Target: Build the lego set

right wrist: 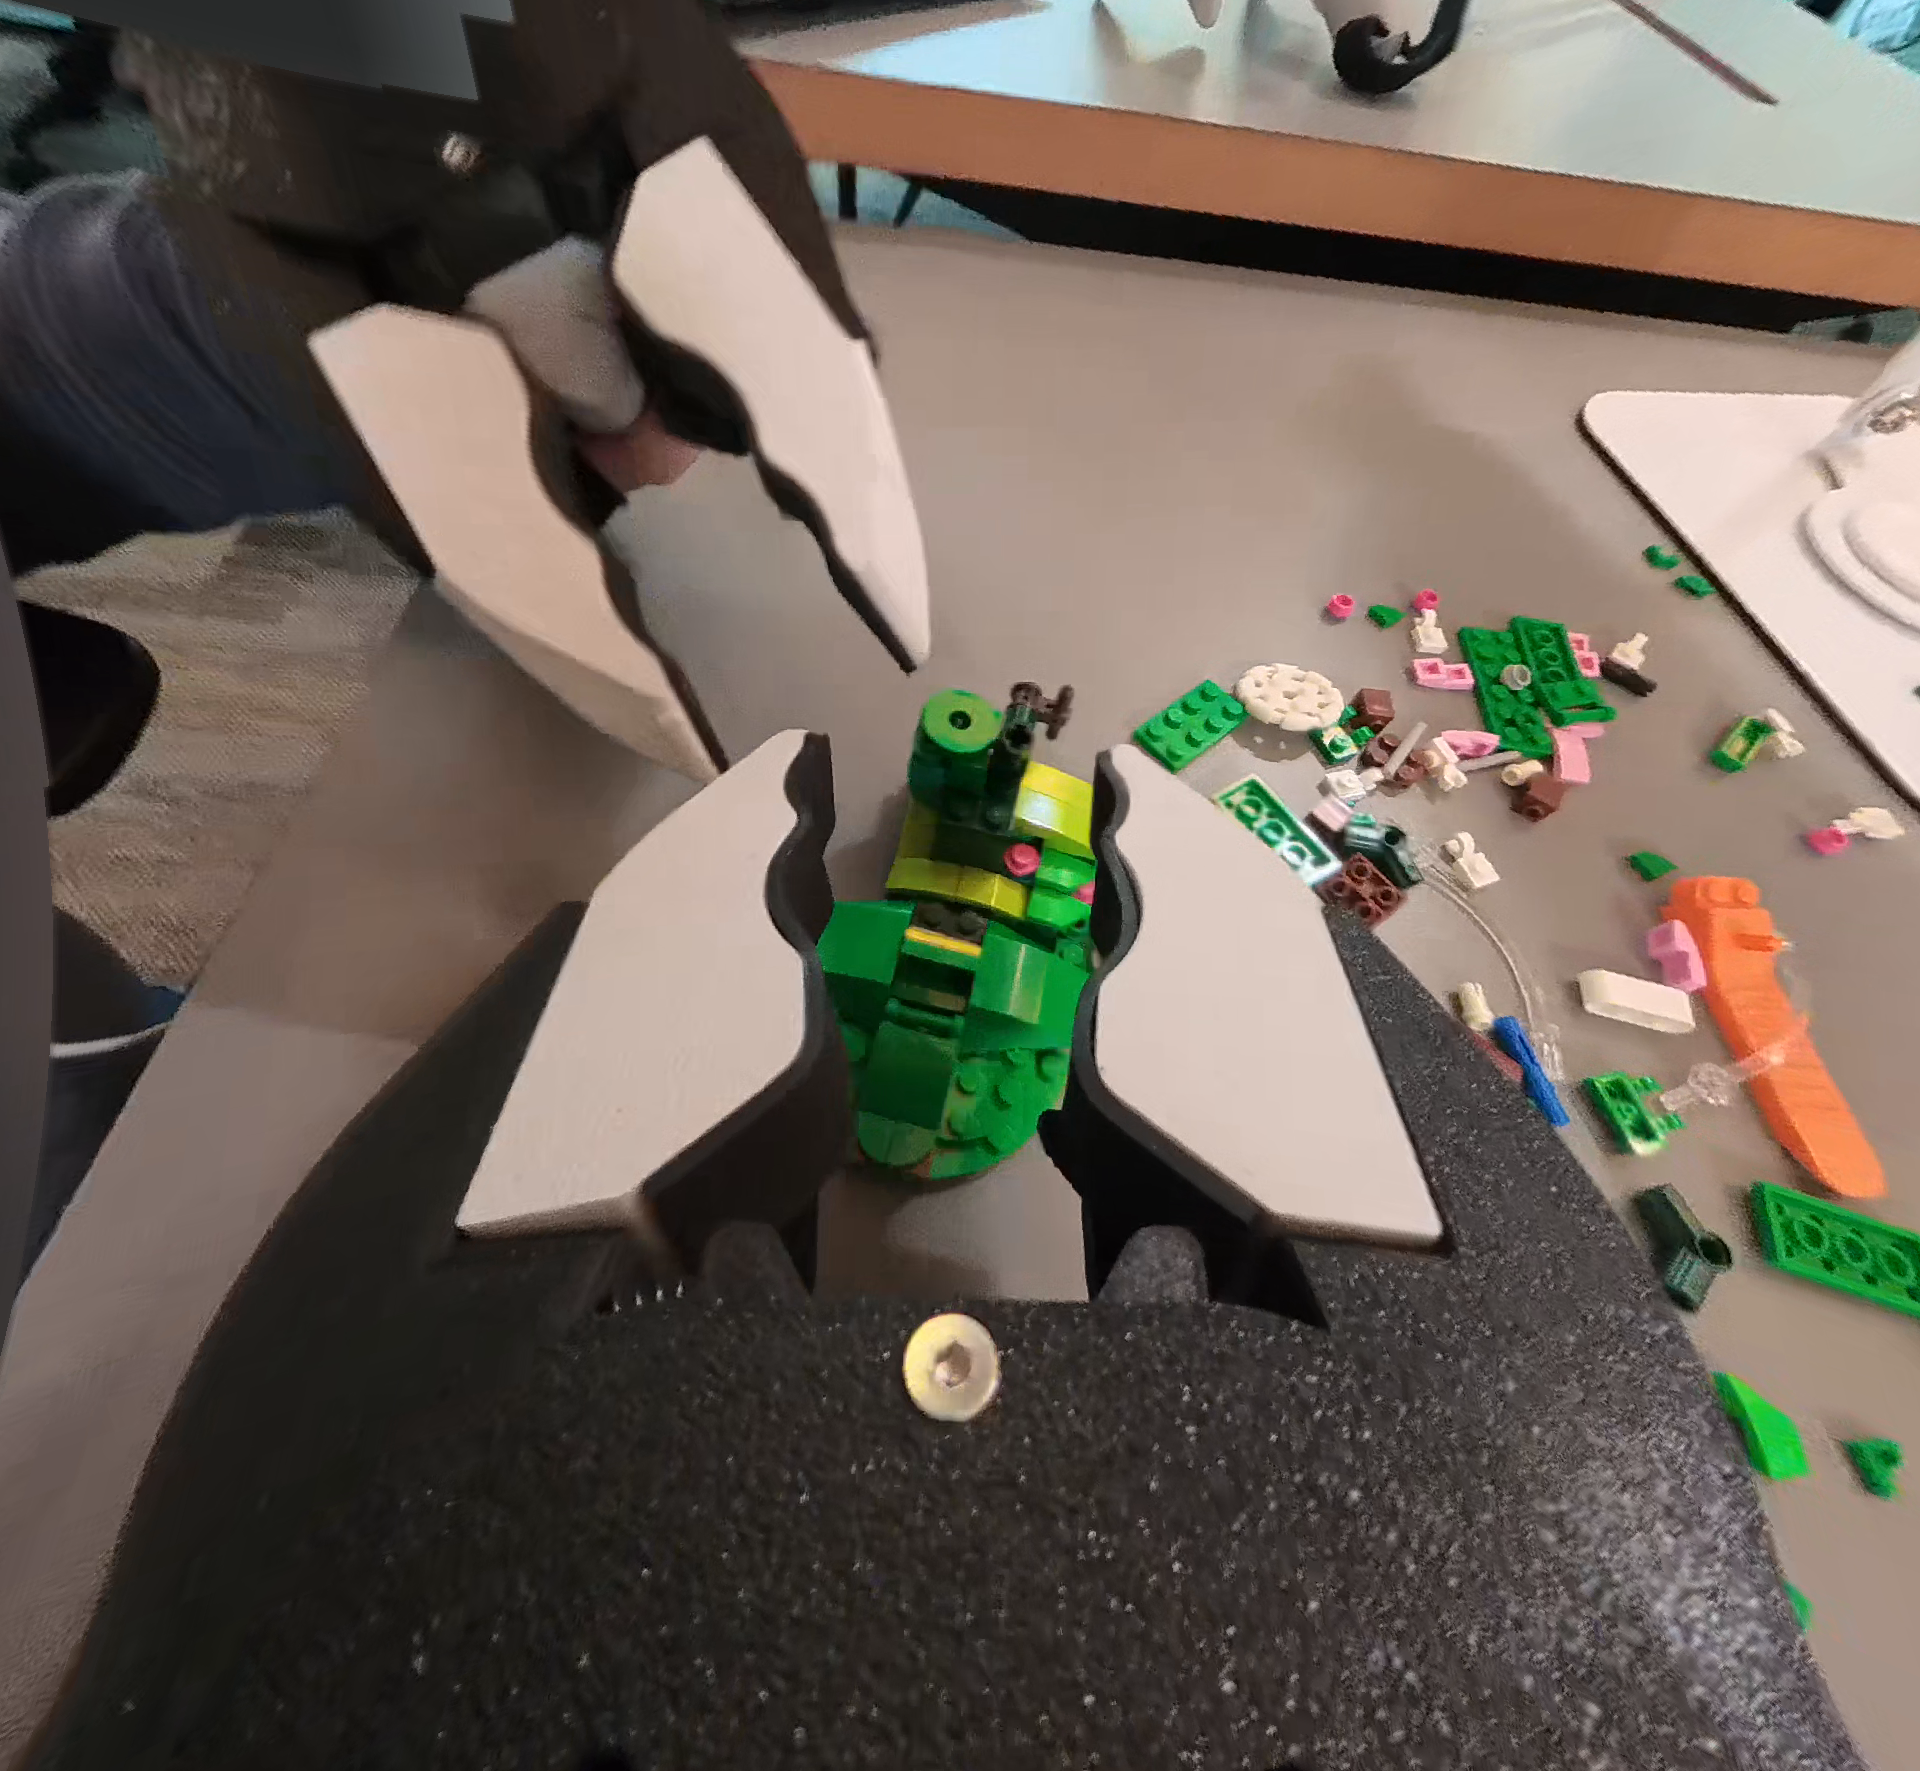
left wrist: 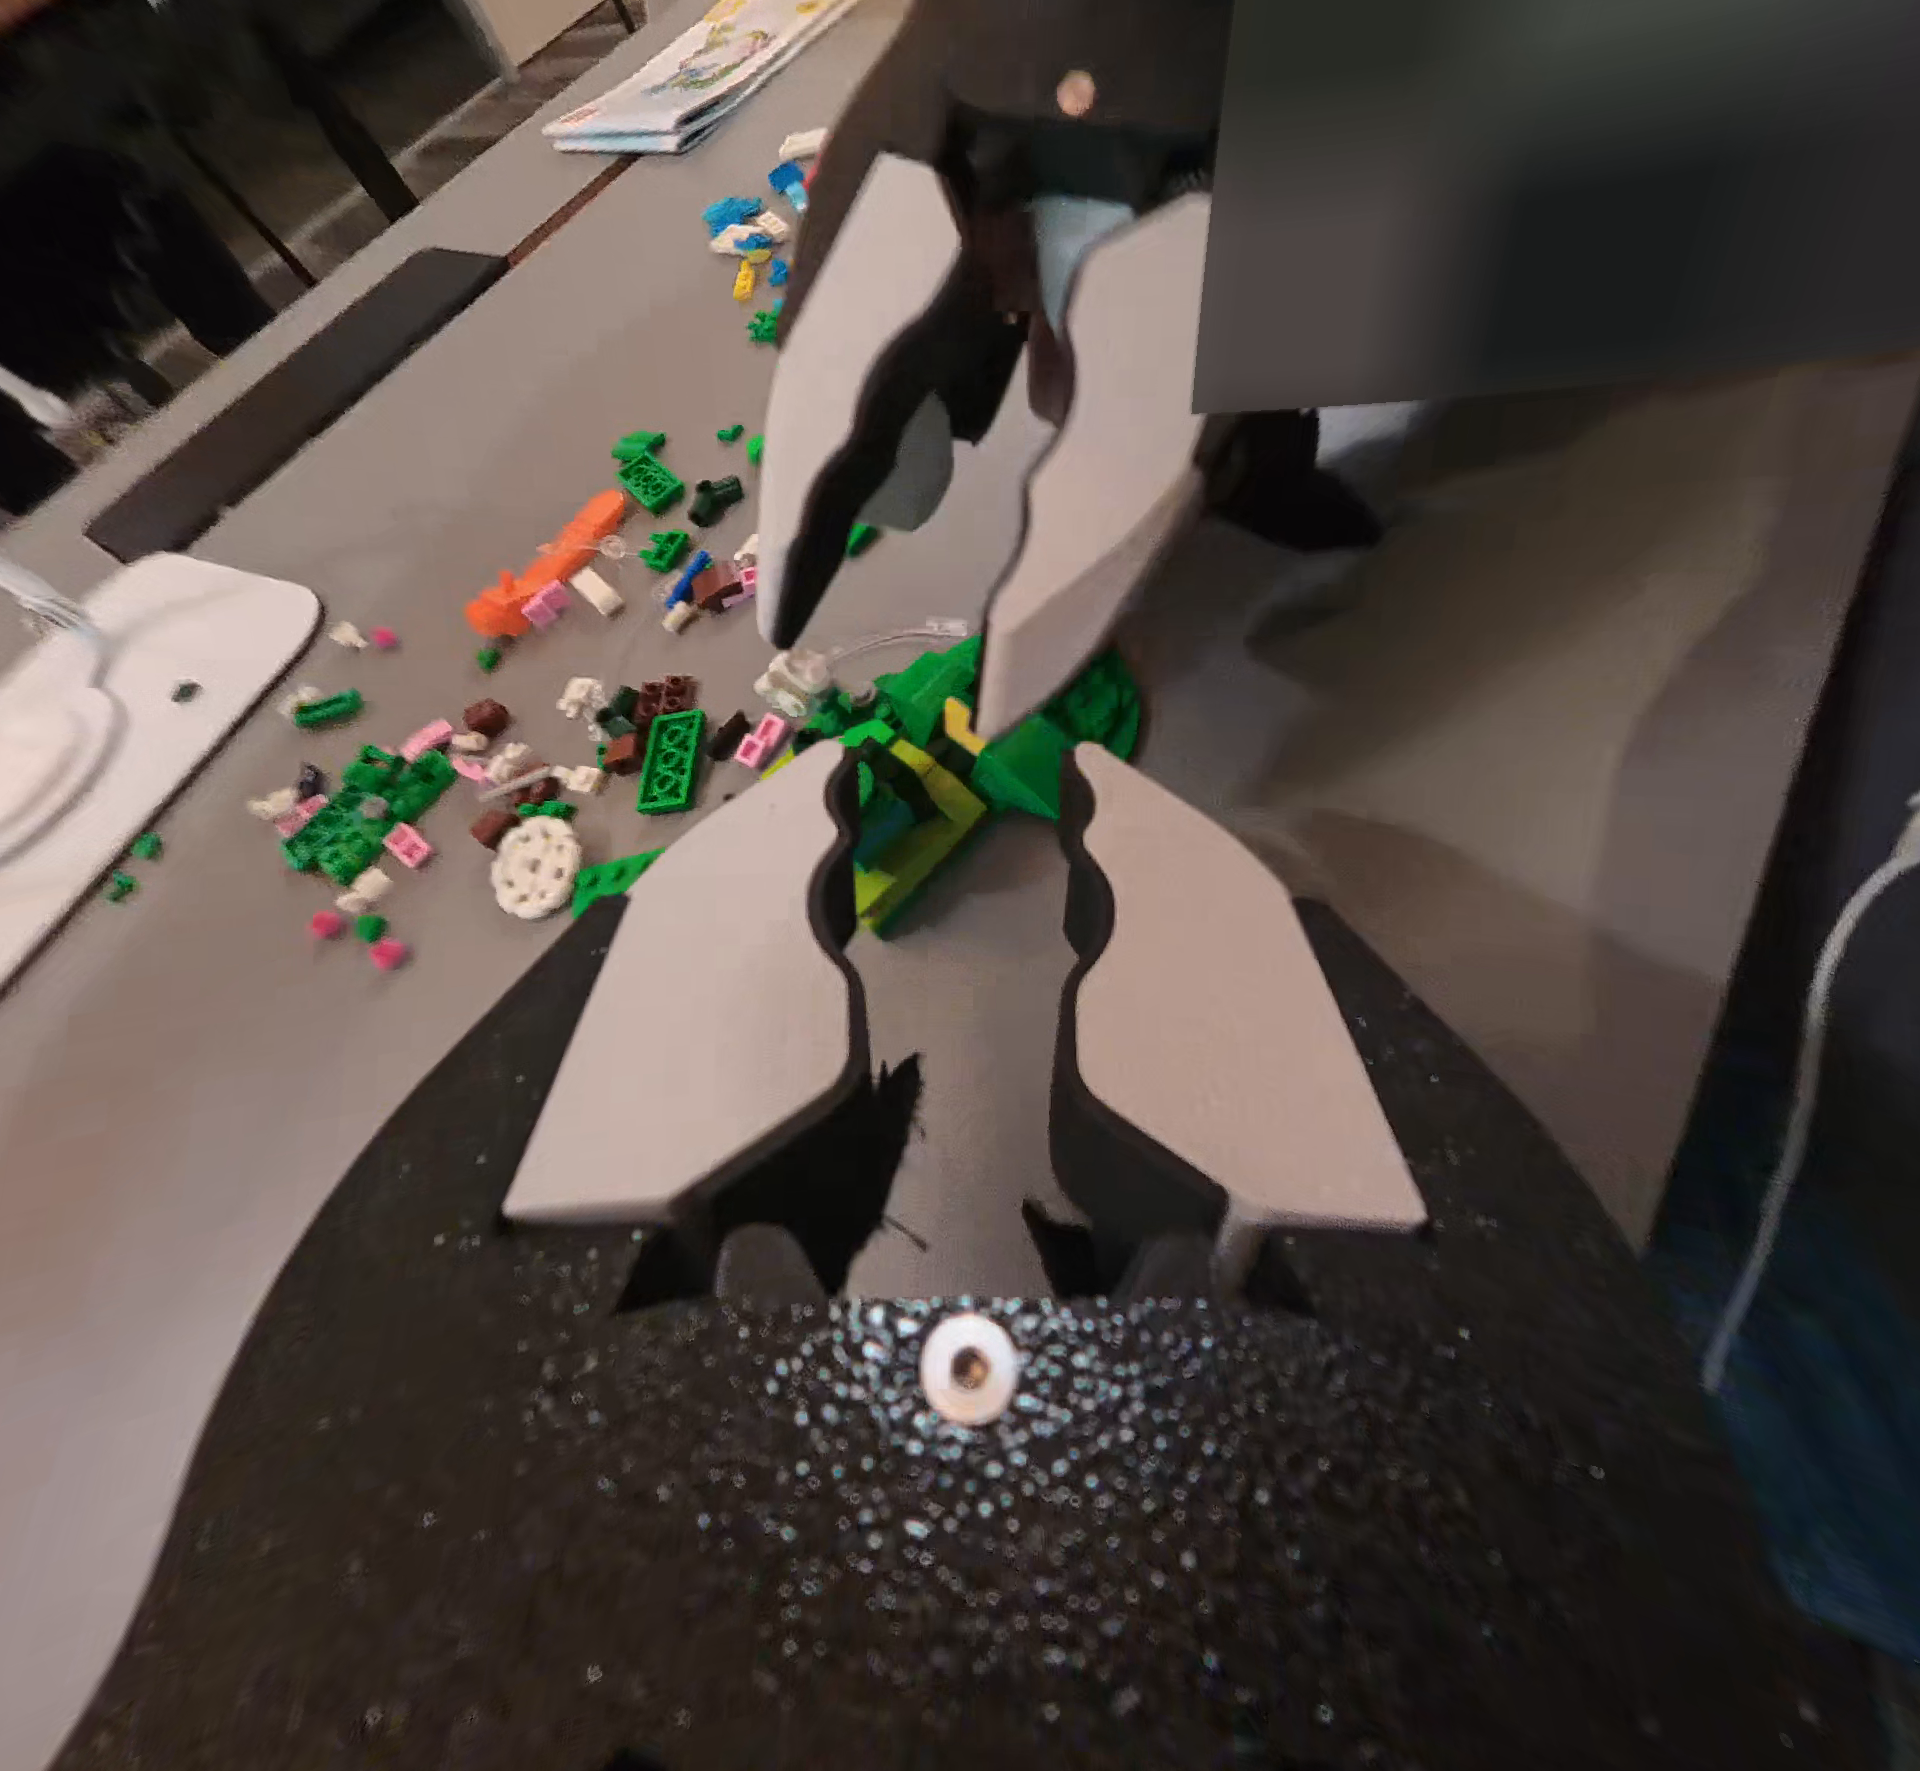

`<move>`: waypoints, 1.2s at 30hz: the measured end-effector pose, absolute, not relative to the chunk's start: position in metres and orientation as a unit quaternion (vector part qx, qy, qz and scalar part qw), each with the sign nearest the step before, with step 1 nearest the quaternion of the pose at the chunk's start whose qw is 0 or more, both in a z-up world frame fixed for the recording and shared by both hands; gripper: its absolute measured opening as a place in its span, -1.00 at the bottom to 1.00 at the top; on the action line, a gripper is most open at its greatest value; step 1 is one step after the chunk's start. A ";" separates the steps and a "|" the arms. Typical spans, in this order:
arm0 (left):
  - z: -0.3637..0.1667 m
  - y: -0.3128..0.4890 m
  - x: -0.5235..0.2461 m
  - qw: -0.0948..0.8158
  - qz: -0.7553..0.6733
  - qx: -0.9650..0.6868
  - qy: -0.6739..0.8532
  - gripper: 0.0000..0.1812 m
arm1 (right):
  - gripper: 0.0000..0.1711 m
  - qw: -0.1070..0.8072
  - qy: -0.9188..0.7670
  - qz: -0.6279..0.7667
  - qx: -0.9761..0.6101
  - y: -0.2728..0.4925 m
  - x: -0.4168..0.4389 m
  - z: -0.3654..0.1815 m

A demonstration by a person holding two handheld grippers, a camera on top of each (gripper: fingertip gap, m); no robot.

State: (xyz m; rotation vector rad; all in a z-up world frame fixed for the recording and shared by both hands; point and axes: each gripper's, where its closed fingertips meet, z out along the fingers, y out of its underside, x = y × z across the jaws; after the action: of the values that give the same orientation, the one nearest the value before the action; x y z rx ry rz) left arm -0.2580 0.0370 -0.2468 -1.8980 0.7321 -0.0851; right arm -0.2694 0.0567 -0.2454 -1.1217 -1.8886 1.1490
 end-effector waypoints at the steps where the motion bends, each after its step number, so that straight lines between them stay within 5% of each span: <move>1: -0.249 0.038 -0.258 0.519 -0.020 -0.794 0.315 -0.58 | -0.45 0.326 -0.713 0.445 -0.433 0.061 -0.269 -0.242; 18: -0.258 0.042 -0.258 0.511 -0.049 -0.813 0.277 -0.20 | -0.43 0.285 -0.737 0.399 -0.465 0.074 -0.256 -0.259; 24: -0.228 0.034 -0.276 0.563 -0.115 -0.792 0.203 -0.27 | -0.43 0.226 -0.750 0.352 -0.513 0.086 -0.235 -0.279; 36: -0.254 0.032 -0.285 0.526 -0.150 -0.828 0.123 -0.46 | -0.46 0.127 -0.778 0.402 -0.466 0.028 -0.229 -0.283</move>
State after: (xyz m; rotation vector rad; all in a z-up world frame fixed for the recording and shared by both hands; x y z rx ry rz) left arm -0.2850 0.0324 -0.2535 -1.9811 0.2942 -0.3591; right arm -0.2292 0.0279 -0.2828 -1.3556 -2.2648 1.1687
